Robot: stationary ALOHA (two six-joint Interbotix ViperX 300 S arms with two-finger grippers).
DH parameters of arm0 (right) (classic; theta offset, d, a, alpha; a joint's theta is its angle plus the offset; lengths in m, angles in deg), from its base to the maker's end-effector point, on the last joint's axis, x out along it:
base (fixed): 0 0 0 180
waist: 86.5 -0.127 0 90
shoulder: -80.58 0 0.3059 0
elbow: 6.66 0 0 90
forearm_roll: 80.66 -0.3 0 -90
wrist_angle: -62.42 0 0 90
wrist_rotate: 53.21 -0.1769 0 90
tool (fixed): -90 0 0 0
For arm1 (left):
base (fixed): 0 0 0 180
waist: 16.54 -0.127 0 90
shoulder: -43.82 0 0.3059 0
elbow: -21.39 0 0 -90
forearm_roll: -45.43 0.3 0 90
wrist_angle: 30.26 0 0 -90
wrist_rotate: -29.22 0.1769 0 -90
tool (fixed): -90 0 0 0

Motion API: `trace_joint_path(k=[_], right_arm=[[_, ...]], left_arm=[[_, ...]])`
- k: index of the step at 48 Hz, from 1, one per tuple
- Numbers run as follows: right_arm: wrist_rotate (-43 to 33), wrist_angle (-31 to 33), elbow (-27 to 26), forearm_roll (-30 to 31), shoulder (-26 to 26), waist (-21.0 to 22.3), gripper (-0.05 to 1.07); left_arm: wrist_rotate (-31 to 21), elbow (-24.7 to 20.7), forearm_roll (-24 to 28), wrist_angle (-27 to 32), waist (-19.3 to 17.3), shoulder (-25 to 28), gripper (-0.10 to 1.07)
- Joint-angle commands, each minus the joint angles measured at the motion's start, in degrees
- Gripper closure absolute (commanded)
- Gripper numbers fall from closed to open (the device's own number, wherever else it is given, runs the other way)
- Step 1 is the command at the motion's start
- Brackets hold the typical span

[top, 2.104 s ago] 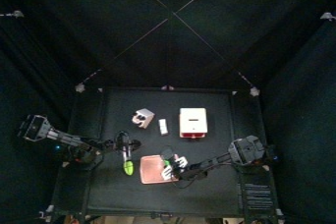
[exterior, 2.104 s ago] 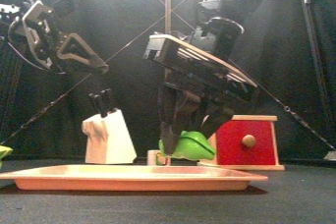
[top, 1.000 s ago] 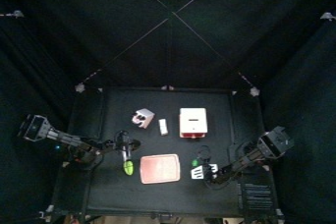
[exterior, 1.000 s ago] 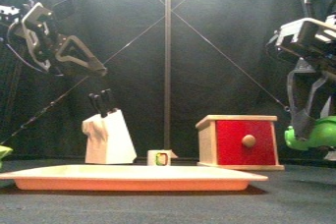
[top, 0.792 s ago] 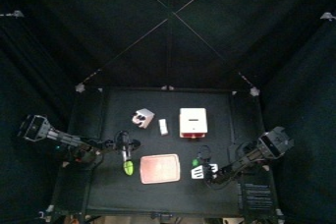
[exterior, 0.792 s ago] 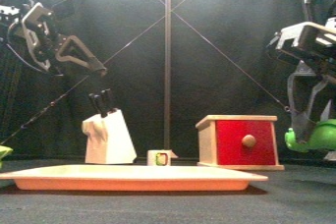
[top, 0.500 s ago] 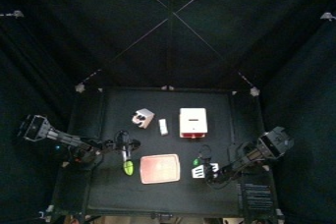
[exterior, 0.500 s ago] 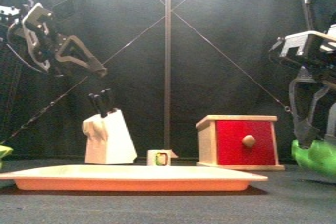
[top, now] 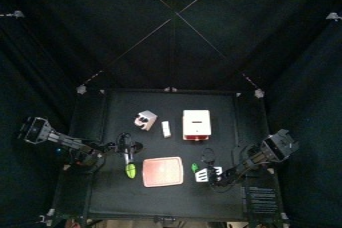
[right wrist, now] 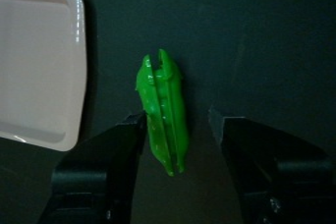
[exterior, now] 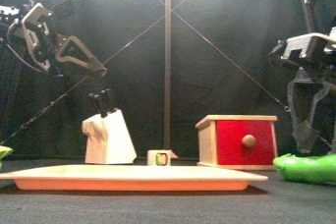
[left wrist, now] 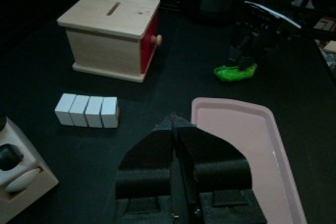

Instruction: Put pea right of plate

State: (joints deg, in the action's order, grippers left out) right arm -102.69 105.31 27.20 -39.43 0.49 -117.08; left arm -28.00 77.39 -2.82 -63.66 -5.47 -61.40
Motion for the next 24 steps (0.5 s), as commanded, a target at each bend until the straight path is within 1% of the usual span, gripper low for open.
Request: trace_joint_path(k=[1,9,18,24], right_arm=[[0.18,-0.35,-1.05,0.88,-0.79,0.18,0.15],[0.09,-0.35,-0.62,2.02,-0.62,0.26,0.15],[0.44,-1.49,-1.49,4.92,1.85,2.37,0.15],[0.62,-2.29,-1.32,4.57,3.25,3.78,0.15]], left_arm=[[-0.09,-0.62,0.09,-0.26,0.09,-0.09,0.59],[-0.09,-0.62,0.09,-0.26,0.09,-0.09,0.59],[-0.09,-0.62,0.09,-0.26,0.09,-0.09,0.59],[-0.09,-0.53,0.18,-0.26,0.09,-0.09,0.59]])
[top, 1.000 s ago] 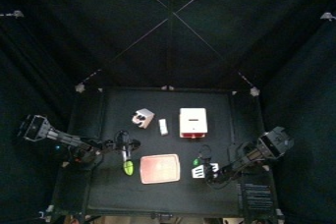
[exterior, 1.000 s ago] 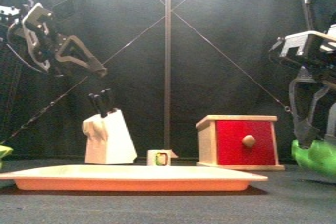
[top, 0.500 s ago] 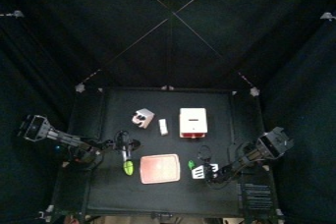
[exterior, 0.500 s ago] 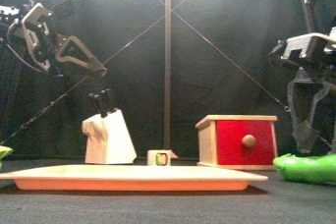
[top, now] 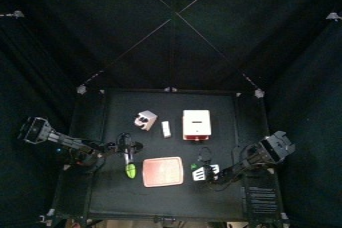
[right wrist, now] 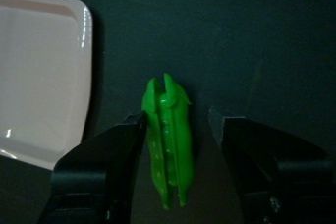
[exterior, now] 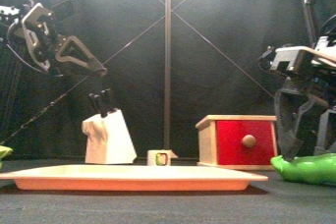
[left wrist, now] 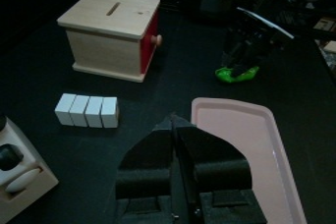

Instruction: Put pea right of plate

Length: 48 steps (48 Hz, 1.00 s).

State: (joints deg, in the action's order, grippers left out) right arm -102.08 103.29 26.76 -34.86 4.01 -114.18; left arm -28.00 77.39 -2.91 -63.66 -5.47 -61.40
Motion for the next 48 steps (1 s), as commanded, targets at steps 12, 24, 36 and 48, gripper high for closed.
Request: trace_joint_path(k=[12,24,36,48], right_arm=[[0.0,-0.18,-0.62,-0.53,0.44,1.67,0.15],[0.09,0.0,-0.26,-0.79,-0.44,1.49,0.15],[1.49,0.79,-1.14,0.26,-2.11,1.41,0.15],[2.81,3.25,-0.53,1.41,-6.06,1.41,0.15]], left_arm=[[-0.09,-0.44,0.18,-0.18,0.09,-0.09,0.59],[-0.09,-0.44,0.18,-0.26,0.0,-0.09,0.59],[-0.09,-0.44,0.18,-0.26,0.09,-0.09,0.59],[-0.09,-0.44,0.18,-0.18,0.09,-0.09,0.59]])
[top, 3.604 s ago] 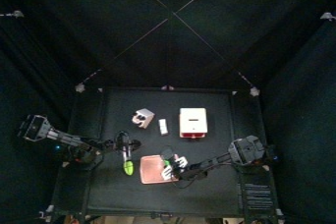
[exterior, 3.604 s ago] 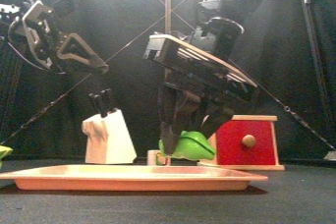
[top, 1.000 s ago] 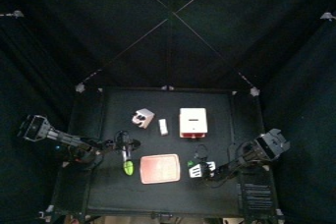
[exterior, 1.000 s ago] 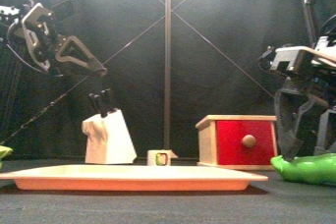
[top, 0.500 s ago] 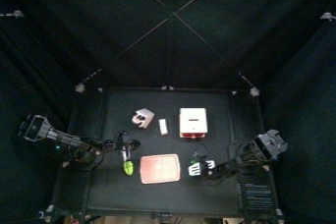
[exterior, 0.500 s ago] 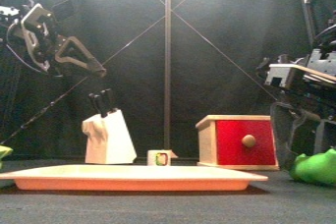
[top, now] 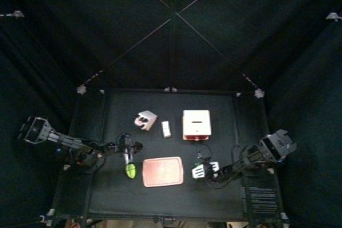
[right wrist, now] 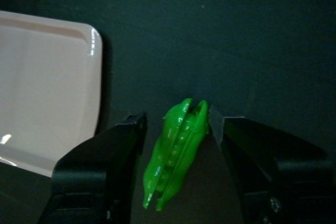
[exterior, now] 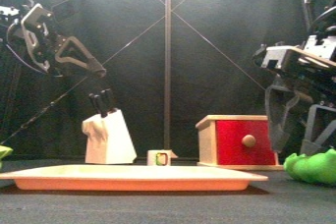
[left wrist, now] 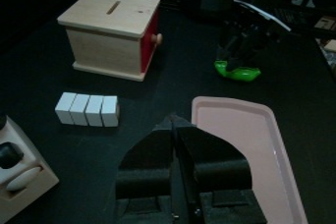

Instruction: Put pea right of plate

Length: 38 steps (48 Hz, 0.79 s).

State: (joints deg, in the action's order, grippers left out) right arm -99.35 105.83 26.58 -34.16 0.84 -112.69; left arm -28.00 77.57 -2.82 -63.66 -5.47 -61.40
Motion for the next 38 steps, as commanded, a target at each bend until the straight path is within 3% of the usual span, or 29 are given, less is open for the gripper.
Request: trace_joint_path(k=[1,23,38], right_arm=[[0.09,0.79,-0.26,0.7,-3.16,-0.09,0.15],[0.09,0.97,0.88,2.37,-5.01,-0.18,0.15],[-0.26,0.35,0.0,13.8,-10.55,0.18,0.15]], left_arm=[[-0.09,-0.62,0.09,-0.26,0.0,-0.09,0.59],[0.0,-0.62,0.35,-0.26,-0.09,-0.09,0.59],[0.09,-0.62,0.44,-0.18,-0.26,-0.09,0.58]])
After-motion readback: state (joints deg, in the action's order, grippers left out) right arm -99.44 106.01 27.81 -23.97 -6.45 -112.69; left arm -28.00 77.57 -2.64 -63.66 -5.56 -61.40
